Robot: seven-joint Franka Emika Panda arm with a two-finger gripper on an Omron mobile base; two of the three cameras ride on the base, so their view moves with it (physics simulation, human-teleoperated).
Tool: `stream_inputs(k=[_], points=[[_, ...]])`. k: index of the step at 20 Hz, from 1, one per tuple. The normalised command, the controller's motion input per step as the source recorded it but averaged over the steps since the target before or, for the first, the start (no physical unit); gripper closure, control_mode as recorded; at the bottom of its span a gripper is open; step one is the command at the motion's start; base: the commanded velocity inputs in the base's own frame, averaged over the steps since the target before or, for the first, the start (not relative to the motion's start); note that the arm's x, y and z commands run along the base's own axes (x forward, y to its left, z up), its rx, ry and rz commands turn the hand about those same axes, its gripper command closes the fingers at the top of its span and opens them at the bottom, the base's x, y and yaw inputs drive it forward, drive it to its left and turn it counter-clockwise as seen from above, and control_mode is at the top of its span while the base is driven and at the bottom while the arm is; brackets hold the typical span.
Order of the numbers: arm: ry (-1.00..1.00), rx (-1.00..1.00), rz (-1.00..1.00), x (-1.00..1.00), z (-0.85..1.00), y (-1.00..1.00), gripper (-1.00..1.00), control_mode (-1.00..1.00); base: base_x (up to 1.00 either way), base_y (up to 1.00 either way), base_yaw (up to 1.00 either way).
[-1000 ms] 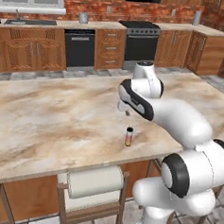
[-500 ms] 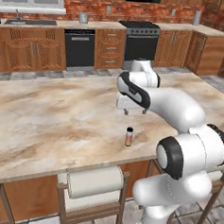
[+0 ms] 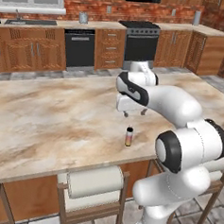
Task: Place the large bottle from the dining counter next to the other large bottle outside the sink, and place the small bottle from the dining counter next to the other small bottle inside the sink.
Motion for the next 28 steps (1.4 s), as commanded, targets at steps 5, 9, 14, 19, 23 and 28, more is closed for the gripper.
stream_inputs(k=[5, 9, 14, 19, 23, 28], points=[[0.00, 0.00, 0.07, 0.16, -0.15, 0.00, -1.00, -1.00, 0.00, 0.00, 0.00], [0.00, 0.00, 0.07, 0.14, -0.14, 0.00, -1.00, -1.00, 0.00, 0.00, 0.00], [0.00, 0.00, 0.08, 0.14, -0.18, 0.00, -1.00, -1.00, 0.00, 0.00, 0.00], [0.00, 0.01, 0.07, 0.15, -0.03, 0.00, -1.00, -1.00, 0.00, 0.00, 0.00], [0.00, 0.04, 0.11, 0.01, 0.00, 0.00, -1.00, -1.00, 0.00, 0.00, 0.00], [-0.04, 0.10, 0.14, -0.01, -0.03, 0.00, -1.00, -1.00, 0.00, 0.00, 0.00]])
